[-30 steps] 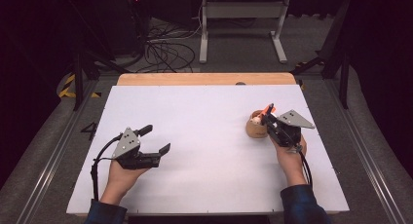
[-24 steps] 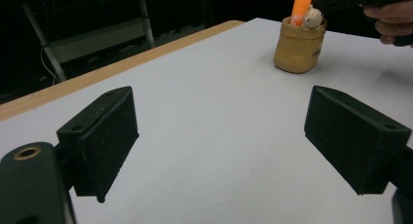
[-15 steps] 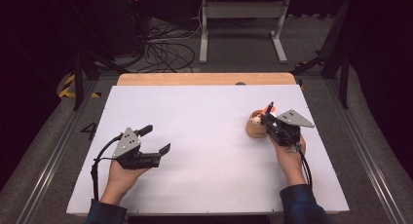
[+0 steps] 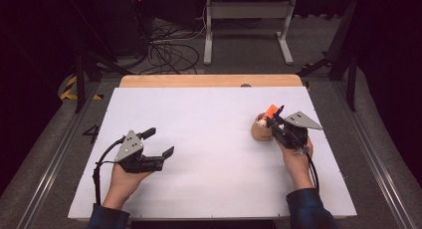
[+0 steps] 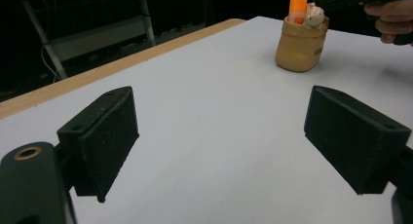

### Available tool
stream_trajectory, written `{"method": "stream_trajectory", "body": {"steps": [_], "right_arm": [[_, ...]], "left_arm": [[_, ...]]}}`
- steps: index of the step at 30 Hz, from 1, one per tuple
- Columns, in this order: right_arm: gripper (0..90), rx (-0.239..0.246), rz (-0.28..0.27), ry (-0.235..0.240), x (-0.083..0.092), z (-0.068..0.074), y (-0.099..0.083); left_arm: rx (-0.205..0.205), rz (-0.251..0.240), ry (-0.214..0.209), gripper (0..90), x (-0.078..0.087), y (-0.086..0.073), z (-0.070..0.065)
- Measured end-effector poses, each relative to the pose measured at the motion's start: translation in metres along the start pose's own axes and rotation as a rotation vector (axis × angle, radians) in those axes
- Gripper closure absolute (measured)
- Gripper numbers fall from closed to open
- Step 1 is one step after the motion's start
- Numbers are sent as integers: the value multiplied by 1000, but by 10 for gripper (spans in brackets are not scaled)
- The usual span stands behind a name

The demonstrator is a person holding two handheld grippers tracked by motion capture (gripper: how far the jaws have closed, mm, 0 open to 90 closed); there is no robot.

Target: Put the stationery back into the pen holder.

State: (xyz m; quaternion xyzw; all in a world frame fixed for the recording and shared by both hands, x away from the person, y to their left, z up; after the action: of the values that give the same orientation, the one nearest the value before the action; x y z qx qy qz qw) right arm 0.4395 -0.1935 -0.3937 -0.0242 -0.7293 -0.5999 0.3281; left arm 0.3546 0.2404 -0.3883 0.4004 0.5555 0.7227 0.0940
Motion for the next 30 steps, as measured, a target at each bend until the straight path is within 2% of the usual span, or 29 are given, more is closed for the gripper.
{"method": "stream_trajectory", "body": {"steps": [7, 11, 17, 19, 23, 28, 30], "right_arm": [[698, -2, -8, -2, 0, 0, 1], [655, -12, -17, -1, 2, -1, 2], [627, -49, -30, 9, 5, -4, 2], [561, -74, -32, -2, 6, -6, 2], [563, -136, -38, 10, 9, -12, 0], [546, -157, -73, 26, 14, -15, 2], [525, -159, -67, 33, 12, -15, 2]], "left_arm": [[0, -2, 2, 131, 0, 0, 0], [2, -3, 2, 131, 1, 0, 1], [2, -2, 5, 131, 1, 0, 1], [2, -2, 7, 132, 2, 0, 1], [6, -6, 8, 133, 2, 0, 2], [14, -11, 5, 134, 3, 0, 3], [18, -13, 3, 134, 3, 0, 3]]}}
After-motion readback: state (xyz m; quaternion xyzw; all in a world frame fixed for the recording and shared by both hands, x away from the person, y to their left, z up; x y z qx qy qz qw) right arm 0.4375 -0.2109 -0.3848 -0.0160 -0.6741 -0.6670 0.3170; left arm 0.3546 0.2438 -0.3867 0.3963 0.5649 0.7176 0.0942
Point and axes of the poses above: each handheld gripper's, and its own axes: x roughly backward along the jaws, y roughly out of its top, z roughly to its left, the point moved 2 cm from there along -x, roughly forward along the jaws, and after that the axes turned 11 degrees about z, right-handed, at the moved point
